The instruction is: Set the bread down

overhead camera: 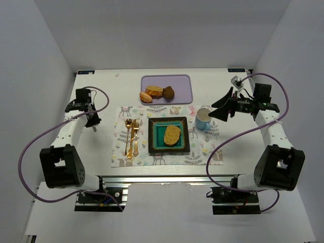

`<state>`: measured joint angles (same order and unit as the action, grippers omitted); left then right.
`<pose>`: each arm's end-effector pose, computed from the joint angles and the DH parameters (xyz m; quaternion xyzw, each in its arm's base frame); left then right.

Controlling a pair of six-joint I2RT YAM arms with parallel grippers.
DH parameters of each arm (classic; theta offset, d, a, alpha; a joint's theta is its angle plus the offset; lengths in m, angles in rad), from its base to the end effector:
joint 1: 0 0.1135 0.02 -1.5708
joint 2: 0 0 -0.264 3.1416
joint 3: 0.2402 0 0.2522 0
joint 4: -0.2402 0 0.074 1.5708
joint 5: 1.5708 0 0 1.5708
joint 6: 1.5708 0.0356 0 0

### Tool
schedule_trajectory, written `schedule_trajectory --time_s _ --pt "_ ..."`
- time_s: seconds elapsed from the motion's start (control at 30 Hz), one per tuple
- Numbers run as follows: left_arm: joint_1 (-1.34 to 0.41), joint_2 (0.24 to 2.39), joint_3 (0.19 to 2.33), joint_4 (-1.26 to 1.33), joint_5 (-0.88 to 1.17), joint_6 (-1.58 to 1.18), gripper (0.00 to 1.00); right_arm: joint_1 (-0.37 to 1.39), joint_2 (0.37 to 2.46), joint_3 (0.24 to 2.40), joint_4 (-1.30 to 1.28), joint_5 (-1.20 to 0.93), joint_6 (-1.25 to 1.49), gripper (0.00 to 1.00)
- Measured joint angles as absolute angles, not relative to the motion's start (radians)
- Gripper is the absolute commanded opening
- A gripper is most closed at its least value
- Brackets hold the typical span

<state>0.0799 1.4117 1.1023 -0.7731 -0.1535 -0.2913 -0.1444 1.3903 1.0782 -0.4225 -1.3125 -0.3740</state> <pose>0.2797 0.0279 0.2603 -0.1967 0.9475 0.0486 0.2475 0.2878 -0.0071 0.2994 -0.3290 0.6909 0.4565 0.4539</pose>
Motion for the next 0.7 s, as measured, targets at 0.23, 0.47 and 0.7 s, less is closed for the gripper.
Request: schedule_trajectory --time_s 0.23,0.47,0.7 --pt "0.099 1.489 0.978 -0.589 -0.178 -0.068 0.32 -0.144 1.390 1.078 -0.437 -1.317 -0.376 0.89" --pt "0.115 1.628 0.917 -0.545 -0.134 0.020 0.57 -0.144 1.390 1.091 -0.475 -1.316 -0.386 0.89" --pt "0.162 1.628 0.925 -0.530 -0.115 0.028 0.98 -0.144 1.390 1.113 -0.501 -1.304 -0.401 0.89"
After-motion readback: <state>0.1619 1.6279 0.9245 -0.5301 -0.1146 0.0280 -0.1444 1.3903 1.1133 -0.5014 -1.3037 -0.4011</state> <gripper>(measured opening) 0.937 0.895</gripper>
